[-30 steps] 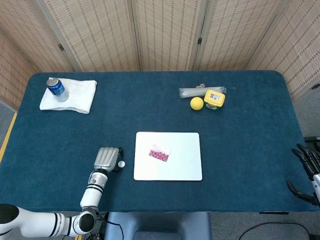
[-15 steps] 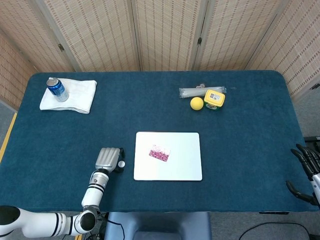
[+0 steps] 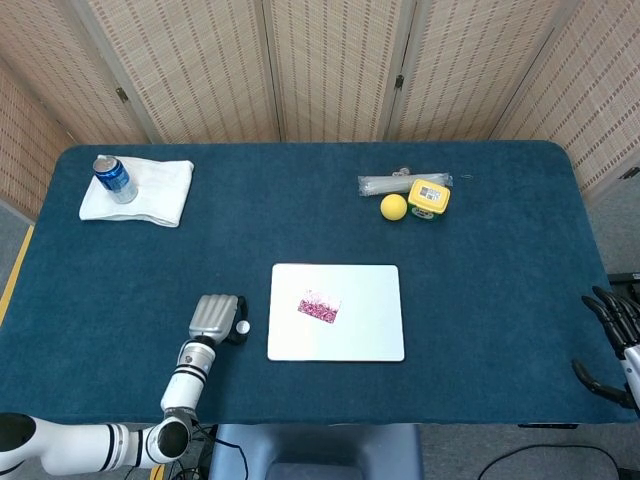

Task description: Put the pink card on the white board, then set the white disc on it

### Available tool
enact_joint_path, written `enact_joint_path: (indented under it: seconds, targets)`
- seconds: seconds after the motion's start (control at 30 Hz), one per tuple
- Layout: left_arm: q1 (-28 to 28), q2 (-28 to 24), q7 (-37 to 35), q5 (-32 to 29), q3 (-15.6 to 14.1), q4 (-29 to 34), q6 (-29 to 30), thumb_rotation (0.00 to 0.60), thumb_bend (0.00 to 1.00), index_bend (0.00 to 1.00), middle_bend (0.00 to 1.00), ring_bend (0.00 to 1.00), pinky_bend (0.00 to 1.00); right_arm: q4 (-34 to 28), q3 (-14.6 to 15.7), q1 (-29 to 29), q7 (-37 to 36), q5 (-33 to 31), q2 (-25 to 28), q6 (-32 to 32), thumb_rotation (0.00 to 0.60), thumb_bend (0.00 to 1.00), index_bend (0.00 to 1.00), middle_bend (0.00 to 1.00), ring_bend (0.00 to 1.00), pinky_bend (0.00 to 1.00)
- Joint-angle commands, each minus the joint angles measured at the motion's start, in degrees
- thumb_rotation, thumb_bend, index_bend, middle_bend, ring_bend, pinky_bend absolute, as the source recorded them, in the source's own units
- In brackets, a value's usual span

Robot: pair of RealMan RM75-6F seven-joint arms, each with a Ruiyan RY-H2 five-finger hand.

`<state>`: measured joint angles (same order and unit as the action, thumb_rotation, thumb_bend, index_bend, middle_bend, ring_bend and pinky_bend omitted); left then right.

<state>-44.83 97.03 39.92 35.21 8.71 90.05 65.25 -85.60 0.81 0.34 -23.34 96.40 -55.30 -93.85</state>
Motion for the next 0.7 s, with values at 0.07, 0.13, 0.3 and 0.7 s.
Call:
enact_joint_path:
  seconds: [0.07, 0.13, 0.3, 0.7]
  targets:
    - [0.1, 0.0, -0.4, 0.1, 0.1, -0.4, -0.5, 0.6, 0.24, 0.51, 1.0, 1.0, 1.0, -0.1, 0.0, 0.0, 0.2, -0.2, 0.0, 0.1, 0.6, 0.26, 0.0, 0.0, 0.0, 0.0]
    - [0.1, 0.1, -0.5, 0.2, 0.2, -0.6, -0.8, 0.6, 0.24, 0.52, 1.0, 1.0, 1.0, -0.2, -0.1, 0.1, 0.2, -0.4, 0.0, 0.2, 0.6, 0.26, 0.0, 0.0, 0.0, 0.0]
    - [0.2, 0.3, -1.3, 0.8, 0.4, -1.1, -1.5, 0.6, 0.24, 0.55, 1.0, 1.0, 1.0, -0.3, -0.1, 0.3, 0.5, -0.5, 0.0, 0.6, 0.6, 0.26, 0.0, 0.0, 0.0, 0.0]
    - [0.3, -0.7, -1.9, 1.4, 1.0, 0.2, -1.7, 0.6, 0.24, 0.6, 1.0, 1.0, 1.0, -0.4, -0.2, 0.3, 0.7, -0.5, -0.1, 0.6, 0.6, 0.26, 0.0, 0.0, 0.0, 0.0]
